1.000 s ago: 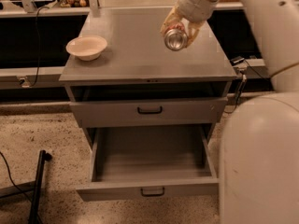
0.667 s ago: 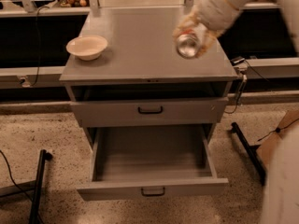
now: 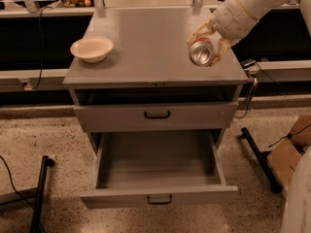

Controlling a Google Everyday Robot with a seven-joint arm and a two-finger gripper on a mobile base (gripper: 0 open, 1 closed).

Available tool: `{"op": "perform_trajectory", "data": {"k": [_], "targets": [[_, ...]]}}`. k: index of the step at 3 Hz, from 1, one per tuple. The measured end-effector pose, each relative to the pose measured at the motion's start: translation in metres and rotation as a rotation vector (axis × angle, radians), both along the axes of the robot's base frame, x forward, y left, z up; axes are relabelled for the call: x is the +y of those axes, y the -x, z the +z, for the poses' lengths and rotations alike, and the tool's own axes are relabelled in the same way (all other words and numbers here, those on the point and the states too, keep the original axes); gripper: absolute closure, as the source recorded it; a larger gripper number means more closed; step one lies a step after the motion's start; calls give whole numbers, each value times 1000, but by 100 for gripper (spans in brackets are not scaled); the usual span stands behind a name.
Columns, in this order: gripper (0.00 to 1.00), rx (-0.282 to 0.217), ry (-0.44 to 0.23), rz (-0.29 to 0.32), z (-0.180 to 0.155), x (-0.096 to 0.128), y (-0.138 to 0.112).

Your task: Place coke can into middle drawer

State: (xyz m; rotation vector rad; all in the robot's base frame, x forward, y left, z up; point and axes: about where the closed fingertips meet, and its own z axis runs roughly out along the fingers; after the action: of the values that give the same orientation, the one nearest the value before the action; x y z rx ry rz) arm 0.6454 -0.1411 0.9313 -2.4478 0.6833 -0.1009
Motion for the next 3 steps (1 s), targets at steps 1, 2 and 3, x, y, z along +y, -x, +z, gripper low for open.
{"op": "perform_trajectory", "data": {"k": [1, 2, 3], "targets": [[100, -8, -33, -45, -15, 2, 0], [100, -99, -95, -103, 0, 2, 30], [100, -110, -123, -128, -15, 3, 38]]}}
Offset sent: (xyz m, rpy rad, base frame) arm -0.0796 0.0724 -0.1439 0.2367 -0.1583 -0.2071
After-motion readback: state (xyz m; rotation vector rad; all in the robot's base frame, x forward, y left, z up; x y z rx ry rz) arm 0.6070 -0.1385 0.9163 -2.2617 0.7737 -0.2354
